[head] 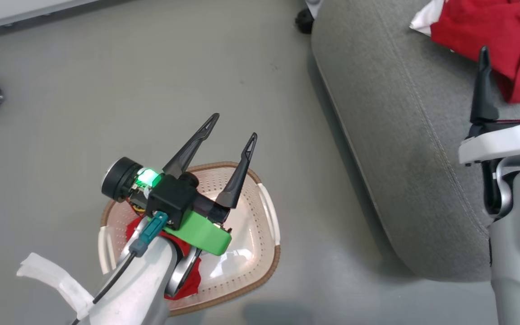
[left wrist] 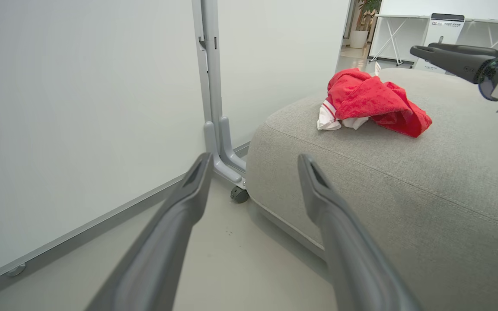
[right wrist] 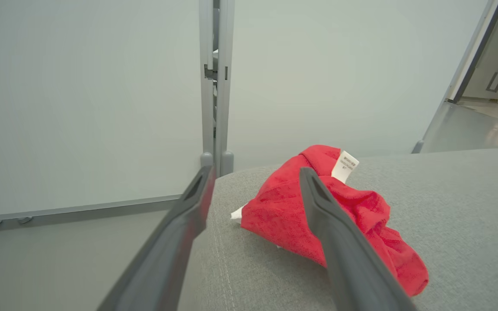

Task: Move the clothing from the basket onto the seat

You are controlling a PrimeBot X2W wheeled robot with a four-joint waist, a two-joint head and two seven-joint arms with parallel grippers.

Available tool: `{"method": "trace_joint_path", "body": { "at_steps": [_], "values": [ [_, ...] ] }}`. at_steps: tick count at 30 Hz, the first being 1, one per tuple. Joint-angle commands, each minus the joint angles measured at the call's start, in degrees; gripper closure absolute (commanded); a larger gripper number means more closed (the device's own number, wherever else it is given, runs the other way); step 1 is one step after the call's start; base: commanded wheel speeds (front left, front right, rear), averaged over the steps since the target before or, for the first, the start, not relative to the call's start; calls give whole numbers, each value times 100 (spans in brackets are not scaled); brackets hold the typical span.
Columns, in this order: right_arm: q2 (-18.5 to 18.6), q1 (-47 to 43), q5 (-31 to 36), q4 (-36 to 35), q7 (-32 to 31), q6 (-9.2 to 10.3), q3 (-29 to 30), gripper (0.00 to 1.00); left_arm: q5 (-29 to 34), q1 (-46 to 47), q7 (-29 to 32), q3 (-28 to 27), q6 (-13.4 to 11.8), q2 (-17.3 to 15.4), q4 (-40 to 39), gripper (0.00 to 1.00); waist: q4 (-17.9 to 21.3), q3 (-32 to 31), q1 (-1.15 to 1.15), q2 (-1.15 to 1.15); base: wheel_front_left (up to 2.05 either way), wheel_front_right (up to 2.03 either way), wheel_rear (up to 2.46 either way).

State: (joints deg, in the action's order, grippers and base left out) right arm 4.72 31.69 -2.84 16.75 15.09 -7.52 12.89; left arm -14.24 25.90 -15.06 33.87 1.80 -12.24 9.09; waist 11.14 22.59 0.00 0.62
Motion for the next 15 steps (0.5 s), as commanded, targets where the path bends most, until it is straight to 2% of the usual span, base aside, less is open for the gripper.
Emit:
{"method": "trace_joint_path", "body": {
  "at_steps": [1,15],
  "values": [
    [-11,-196,-73,-117,12,7,-208,0,-35,-198,-10,-187,-32,50,-21,0,-501,-452,0,-62,0,0,0],
    [-93,-740,-334,-366,12,6,-962,0,36,-927,-10,-1307,-55,334,-21,0,-1460,-1028,0,-62,0,0,0]
  ]
}}
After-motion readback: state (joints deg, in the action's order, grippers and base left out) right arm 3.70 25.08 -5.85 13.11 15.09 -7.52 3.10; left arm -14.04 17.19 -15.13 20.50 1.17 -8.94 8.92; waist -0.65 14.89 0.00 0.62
